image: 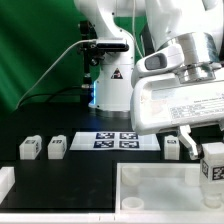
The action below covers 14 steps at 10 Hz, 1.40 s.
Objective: Assemble one leg
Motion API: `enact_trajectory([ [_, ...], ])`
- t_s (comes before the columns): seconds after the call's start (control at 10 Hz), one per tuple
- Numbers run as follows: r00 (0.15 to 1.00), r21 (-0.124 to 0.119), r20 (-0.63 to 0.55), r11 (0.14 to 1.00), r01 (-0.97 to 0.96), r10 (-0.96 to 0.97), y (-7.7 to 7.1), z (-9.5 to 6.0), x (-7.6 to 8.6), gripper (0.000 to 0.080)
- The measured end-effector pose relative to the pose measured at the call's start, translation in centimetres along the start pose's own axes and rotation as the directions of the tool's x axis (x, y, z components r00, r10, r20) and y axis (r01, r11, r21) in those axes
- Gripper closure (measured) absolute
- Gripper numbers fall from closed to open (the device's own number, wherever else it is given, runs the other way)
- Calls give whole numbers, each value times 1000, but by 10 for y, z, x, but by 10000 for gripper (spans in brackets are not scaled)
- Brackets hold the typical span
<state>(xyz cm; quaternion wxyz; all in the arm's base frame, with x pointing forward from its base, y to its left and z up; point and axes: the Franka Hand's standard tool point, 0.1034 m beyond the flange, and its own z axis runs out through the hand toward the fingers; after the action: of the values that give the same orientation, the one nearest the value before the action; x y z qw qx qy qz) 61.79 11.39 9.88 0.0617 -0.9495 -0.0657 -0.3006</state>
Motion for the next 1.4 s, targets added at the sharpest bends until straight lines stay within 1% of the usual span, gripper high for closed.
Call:
enact_trajectory([
  [0.2, 1000, -2, -10, 1000, 0, 0, 0, 1, 0, 508],
  [0.4, 1000, -1, -10, 1000, -1, 1, -1, 4, -3, 508],
  [0.5, 1000, -4, -7, 1000, -3, 3, 0, 6, -5, 508],
  [0.6, 1000, -5, 6, 1000, -3, 3, 0, 10, -12, 508],
  [0.8, 1000, -9, 6, 1000, 4, -3, -1, 11, -14, 508],
  [1.0, 1000, -26, 4, 1000, -10, 10, -1, 11, -14, 508],
  [1.1, 1000, -24, 18, 1000, -10, 10, -1, 12, -16, 456],
  [1.2, 1000, -23, 25, 1000, -10, 11, -1, 13, -18, 320],
  [1.3, 1000, -23, 25, 1000, -10, 11, -1, 13, -18, 320],
  [1.4, 1000, -23, 26, 1000, -10, 11, -1, 13, -18, 189],
])
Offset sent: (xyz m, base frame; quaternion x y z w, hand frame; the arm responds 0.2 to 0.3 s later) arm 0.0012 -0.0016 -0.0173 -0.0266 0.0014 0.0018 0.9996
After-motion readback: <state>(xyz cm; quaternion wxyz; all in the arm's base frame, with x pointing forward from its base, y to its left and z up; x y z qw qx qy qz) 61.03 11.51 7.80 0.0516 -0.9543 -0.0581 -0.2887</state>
